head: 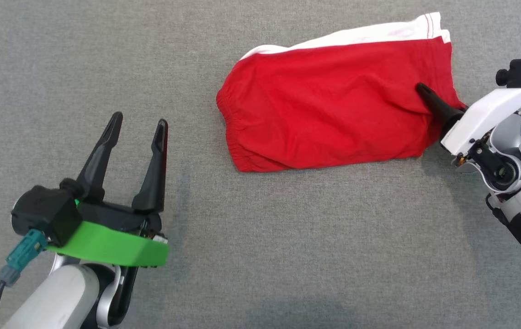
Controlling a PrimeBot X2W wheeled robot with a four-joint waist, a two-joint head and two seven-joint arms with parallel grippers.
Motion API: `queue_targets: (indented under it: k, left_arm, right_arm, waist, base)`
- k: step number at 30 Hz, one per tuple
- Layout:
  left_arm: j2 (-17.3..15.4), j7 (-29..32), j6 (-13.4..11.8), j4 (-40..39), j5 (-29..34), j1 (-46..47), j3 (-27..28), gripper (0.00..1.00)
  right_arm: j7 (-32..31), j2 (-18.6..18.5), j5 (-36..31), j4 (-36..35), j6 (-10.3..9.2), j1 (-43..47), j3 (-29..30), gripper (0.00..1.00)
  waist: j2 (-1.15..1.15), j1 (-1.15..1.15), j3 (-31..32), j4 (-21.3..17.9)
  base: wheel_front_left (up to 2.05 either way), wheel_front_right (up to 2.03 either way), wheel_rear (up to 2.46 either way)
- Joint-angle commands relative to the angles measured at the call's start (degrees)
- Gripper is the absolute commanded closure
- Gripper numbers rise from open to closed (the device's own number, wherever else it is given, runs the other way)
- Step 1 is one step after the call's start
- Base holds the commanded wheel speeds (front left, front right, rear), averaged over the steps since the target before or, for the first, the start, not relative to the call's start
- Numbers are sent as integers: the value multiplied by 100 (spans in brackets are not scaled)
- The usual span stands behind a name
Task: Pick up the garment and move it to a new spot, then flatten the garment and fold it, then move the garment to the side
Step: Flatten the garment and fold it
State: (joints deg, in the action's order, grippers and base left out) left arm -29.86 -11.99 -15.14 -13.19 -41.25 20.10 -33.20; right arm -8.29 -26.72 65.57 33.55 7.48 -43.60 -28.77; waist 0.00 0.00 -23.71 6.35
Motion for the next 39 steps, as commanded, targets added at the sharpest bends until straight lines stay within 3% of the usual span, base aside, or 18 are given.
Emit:
queue_targets:
  k: [1,9,14,18,22,28,33,34,35,39]
  left_arm:
    - [-67,-76,-15,-6,90,-177,14,0]
    - [-50,-274,-48,114,140,-953,56,0]
    - [123,-308,44,151,89,-1308,127,0]
    - [191,-321,111,164,128,-1408,150,0]
    - [232,-319,239,194,179,-1351,85,0]
    - [291,-228,395,313,290,-1016,-78,0]
    - [332,-226,414,378,333,-873,-105,0]
    - [342,-229,405,396,316,-877,-95,0]
    - [350,-234,404,417,300,-887,-87,0]
    - [323,-241,381,492,287,-965,-81,0]
  right_arm:
    - [-7,-91,115,31,1,140,123,100]
    - [-246,-1008,667,136,1,939,916,100]
    - [-8,-1382,366,-282,3,1210,1160,100]
    - [-84,-1159,-68,-1019,2,1107,906,100]
    - [-464,-481,-719,-1705,1,919,460,100]
    - [-819,630,-1887,-1207,2,725,245,100]
    - [-770,1280,-2462,-708,2,575,267,99]
    - [-731,1394,-2544,-642,2,552,301,62]
    - [-690,1494,-2641,-581,2,516,314,0]
    - [-616,1781,-2758,-560,2,466,348,0]
  waist:
    - [0,0,236,140]
    - [0,0,801,220]
    - [0,0,1019,290]
    - [0,0,1051,271]
    - [0,0,1007,227]
    - [0,0,911,337]
    - [0,0,865,411]
    - [0,0,865,415]
    - [0,0,867,410]
    - [0,0,903,347]
  base:
    - [0,0,0]
    - [0,0,0]
    - [0,0,0]
    - [0,0,0]
    - [0,0,0]
    - [0,0,0]
    - [0,0,0]
    - [0,0,0]
    - [0,0,0]
    - [0,0,0]
